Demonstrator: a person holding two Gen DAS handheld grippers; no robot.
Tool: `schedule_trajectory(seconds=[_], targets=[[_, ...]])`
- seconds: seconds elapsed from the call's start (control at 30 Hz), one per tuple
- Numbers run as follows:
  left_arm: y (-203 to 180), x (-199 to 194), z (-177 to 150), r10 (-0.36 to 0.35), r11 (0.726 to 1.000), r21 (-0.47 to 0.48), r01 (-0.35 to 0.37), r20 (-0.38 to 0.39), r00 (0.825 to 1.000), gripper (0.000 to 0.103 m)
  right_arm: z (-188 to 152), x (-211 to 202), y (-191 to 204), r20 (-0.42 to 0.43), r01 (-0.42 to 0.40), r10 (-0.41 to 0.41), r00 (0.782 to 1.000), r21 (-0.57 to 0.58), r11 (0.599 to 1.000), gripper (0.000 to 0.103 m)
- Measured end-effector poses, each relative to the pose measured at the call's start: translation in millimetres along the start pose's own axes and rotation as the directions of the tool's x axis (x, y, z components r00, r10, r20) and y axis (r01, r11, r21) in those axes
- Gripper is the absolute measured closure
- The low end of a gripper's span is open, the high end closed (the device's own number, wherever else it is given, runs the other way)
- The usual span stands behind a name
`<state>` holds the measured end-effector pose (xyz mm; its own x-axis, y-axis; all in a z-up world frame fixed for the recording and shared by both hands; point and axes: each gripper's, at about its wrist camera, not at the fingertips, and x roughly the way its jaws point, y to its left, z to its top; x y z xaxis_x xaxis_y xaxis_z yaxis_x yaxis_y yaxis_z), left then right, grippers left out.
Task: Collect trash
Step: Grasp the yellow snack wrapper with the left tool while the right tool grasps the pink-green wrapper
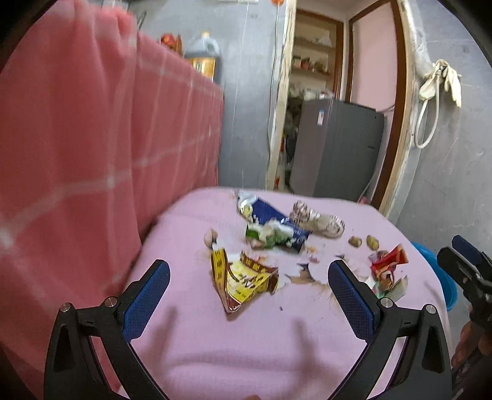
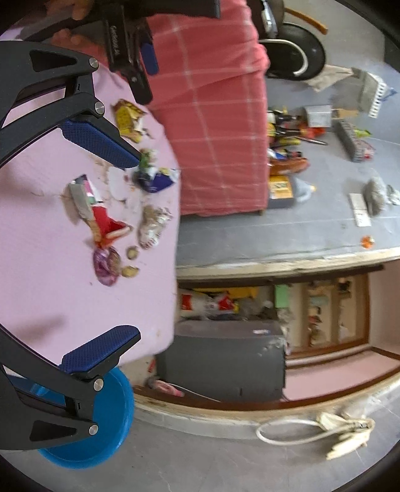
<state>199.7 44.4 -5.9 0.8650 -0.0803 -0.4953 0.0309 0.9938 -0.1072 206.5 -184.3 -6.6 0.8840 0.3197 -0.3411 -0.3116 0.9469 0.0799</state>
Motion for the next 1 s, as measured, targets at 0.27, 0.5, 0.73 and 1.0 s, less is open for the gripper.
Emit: schedule_trajectory(seconds=[0.27,0.5,0.73,1.0], targets=[[10.9,24.4,3.2,-0.031,0.999,-0.048,0.027,-0.084,0.996,0.017,-9.3,31.7,10.9,-0.18,-0.056,0.048,0.982,-0.042,0.998,0.001],[14.3,49.3,-0.5,-0.055,0.997,-0.061,0.043,-0.211,0.976,0.03,-20.8,58.4,22.9,-0.335,-0.131,0.103,0.937,-0.062,0.989,0.016],[18.2,55.5,0.1,-0.059,0.996,-0.08,0.041,-0.239,0.969,0.047,-28.5,74.8,25.0,-0.41,-0.174,0.139,0.901,-0.048,0.984,0.028],[13.0,49.1,-0.1,-0.074,0.996,-0.064,0.062,-0.216,0.974,0.05,-27.4,73.8,26.1,-0.403,-0.178,0.142,0.904,-0.053,0.983,0.056]])
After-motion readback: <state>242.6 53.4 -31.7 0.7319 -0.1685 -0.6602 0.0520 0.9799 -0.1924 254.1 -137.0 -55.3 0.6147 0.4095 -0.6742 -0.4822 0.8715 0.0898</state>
